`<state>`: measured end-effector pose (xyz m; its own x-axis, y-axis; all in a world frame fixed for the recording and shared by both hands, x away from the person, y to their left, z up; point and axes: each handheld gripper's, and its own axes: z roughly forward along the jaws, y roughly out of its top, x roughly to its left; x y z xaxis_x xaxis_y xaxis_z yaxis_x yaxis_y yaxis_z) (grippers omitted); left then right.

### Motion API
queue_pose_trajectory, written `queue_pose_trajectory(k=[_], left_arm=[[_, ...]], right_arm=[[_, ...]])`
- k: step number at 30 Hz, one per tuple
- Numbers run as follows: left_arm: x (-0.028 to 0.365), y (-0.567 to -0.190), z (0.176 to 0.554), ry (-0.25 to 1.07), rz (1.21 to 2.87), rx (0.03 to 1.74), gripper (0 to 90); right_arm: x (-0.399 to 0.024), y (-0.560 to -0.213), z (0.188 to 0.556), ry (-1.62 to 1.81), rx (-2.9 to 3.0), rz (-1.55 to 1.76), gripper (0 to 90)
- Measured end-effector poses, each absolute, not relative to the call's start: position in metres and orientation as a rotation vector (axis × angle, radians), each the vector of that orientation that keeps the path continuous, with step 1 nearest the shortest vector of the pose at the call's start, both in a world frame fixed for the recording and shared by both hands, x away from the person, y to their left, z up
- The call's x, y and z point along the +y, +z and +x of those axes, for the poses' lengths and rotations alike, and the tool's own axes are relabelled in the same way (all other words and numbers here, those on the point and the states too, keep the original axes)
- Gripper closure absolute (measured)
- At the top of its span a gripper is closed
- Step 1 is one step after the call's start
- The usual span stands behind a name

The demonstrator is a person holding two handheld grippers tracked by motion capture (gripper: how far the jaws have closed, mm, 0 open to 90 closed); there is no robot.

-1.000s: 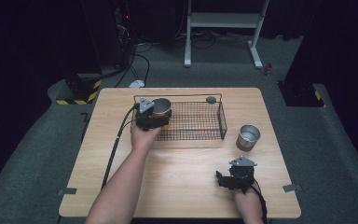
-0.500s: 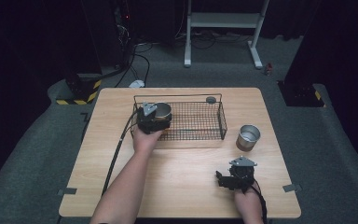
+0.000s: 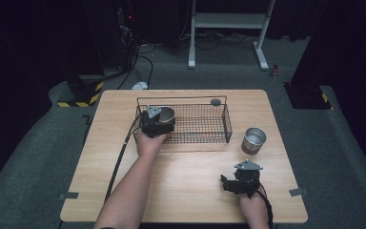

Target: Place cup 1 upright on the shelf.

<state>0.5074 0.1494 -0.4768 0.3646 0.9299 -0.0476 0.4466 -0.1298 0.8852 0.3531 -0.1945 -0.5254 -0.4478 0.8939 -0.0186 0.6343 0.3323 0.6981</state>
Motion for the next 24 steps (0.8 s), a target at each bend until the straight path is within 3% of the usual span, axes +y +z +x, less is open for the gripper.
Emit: queue_pose_trajectory(k=[13, 17, 24], left_arm=[[0.149, -0.468, 0.51, 0.626, 1.835, 1.302, 13.1], [0.151, -0.469, 0.512, 0.592, 1.839, 1.351, 6.4], [0.148, -0.464, 0.507, 0.605, 1.857, 1.324, 3.0]], right_arm=[[-0.194, -0.525, 0.353, 0.881, 2.201, 1.352, 9.3], [-0.194, -0.525, 0.353, 0.882, 2.201, 1.351, 9.3], [-0.194, -0.525, 0.353, 0.882, 2.202, 1.352, 9.3]])
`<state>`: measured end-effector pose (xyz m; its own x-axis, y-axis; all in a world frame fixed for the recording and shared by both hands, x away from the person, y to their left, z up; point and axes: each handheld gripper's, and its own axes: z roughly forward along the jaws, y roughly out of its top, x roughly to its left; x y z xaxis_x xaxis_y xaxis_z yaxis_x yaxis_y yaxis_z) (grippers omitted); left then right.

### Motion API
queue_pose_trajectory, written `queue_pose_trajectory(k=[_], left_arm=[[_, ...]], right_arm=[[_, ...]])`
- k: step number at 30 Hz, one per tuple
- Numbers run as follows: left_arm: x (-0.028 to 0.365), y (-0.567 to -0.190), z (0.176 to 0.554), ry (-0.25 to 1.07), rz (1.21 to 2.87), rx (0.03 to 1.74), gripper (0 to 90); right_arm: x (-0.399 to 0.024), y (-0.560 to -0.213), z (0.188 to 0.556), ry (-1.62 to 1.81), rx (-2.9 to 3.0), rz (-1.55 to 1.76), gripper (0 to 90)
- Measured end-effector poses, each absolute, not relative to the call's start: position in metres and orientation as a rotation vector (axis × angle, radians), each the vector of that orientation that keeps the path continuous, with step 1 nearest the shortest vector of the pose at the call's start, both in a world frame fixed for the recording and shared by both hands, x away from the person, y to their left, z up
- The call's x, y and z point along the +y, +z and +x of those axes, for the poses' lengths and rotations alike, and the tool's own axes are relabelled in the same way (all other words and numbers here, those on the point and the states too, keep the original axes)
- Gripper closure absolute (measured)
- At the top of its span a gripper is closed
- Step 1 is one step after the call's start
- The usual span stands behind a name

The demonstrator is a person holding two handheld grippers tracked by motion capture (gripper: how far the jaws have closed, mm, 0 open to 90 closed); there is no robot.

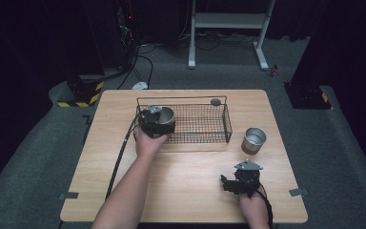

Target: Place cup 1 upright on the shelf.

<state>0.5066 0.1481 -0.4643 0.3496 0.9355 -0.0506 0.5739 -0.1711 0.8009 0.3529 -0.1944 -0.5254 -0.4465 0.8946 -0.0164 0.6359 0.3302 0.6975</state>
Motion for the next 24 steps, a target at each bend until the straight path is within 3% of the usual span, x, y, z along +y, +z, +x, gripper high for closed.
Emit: queue_pose_trajectory(k=[7, 24], left_arm=[[0.152, -0.456, 0.5, 0.636, 1.857, 1.308, 0.5], [0.177, -0.441, 0.476, 0.574, 1.862, 1.283, 0.5]], right_arm=[[-0.194, -0.525, 0.353, 0.882, 2.202, 1.352, 9.3], [-0.194, -0.525, 0.353, 0.883, 2.202, 1.352, 9.2]])
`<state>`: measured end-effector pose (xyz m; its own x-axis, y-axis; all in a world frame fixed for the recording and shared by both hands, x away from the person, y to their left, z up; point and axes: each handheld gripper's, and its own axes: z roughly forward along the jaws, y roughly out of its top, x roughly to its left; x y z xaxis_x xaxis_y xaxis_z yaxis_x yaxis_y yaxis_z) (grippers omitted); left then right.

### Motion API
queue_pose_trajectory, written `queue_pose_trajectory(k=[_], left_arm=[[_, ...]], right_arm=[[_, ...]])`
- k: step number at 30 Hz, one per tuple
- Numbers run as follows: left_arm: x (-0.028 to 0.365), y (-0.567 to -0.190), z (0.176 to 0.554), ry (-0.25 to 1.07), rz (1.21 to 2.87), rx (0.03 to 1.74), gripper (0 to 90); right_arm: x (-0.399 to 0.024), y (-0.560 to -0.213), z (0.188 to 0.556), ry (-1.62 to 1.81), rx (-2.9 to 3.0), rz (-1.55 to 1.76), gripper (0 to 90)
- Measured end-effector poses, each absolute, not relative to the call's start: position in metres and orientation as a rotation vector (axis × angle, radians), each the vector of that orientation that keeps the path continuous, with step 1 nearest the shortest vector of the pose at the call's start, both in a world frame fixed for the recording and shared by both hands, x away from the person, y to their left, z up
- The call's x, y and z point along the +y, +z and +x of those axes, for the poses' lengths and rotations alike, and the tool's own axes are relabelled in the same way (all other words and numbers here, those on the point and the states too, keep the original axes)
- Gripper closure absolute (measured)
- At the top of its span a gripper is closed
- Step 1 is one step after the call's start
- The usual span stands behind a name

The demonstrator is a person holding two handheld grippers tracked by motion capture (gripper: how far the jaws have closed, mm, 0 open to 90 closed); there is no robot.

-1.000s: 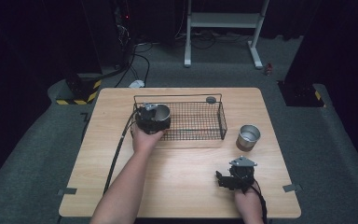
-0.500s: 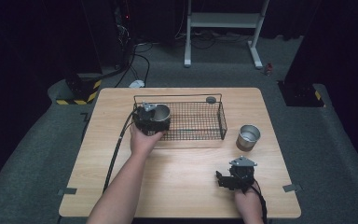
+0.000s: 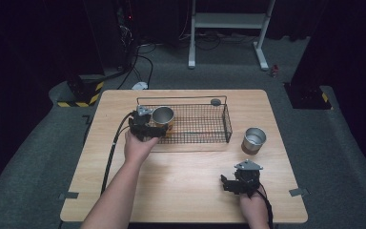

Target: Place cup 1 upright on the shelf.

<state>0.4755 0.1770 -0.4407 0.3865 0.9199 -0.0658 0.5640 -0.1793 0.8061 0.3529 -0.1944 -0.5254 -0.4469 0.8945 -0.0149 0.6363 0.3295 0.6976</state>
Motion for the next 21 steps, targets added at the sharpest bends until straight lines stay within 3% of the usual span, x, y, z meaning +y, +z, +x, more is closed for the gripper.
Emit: queue_pose_trajectory(k=[21], left_arm=[[0.195, -0.436, 0.435, 0.546, 1.83, 1.246, 0.8]], right_arm=[[-0.195, -0.525, 0.353, 0.882, 2.204, 1.346, 9.2]])
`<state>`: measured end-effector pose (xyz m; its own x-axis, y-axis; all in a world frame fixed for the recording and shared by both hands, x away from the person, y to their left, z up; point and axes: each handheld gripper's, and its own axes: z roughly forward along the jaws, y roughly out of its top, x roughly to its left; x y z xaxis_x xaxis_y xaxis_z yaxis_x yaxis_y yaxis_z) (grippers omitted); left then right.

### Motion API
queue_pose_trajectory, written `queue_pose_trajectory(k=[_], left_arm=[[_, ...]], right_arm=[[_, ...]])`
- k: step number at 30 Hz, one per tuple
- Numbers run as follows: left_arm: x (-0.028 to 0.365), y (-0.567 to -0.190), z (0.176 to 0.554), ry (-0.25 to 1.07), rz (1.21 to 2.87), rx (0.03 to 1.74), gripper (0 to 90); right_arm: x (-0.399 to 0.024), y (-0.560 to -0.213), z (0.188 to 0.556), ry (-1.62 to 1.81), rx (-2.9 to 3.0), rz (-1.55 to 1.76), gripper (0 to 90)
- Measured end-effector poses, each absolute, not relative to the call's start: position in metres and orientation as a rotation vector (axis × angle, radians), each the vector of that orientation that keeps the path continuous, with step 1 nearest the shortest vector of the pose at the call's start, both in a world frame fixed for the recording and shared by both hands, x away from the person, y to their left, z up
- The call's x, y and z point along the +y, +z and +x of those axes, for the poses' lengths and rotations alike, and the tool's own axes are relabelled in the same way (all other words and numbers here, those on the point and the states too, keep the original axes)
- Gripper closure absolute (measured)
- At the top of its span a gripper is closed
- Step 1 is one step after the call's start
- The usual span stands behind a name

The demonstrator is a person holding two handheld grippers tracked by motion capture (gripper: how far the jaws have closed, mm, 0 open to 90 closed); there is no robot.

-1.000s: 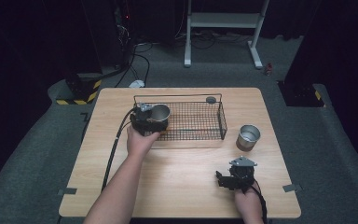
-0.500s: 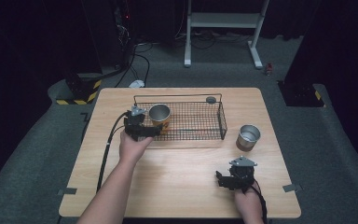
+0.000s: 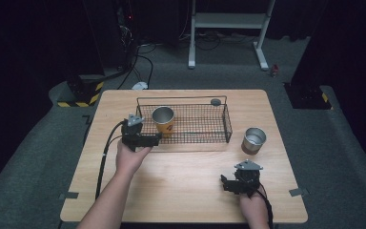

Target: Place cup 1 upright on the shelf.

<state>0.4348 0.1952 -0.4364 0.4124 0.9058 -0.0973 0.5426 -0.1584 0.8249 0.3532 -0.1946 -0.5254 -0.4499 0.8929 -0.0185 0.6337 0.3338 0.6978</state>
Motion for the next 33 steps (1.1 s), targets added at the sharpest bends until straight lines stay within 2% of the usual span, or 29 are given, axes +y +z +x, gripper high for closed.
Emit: queue_pose_trajectory(k=[11, 33], left_arm=[[0.205, -0.438, 0.409, 0.555, 1.827, 1.221, 2.0], [0.23, -0.471, 0.365, 0.506, 1.86, 1.234, 2.1]], right_arm=[[-0.195, -0.525, 0.353, 0.881, 2.204, 1.348, 9.2], [-0.195, -0.525, 0.353, 0.881, 2.204, 1.345, 9.2]])
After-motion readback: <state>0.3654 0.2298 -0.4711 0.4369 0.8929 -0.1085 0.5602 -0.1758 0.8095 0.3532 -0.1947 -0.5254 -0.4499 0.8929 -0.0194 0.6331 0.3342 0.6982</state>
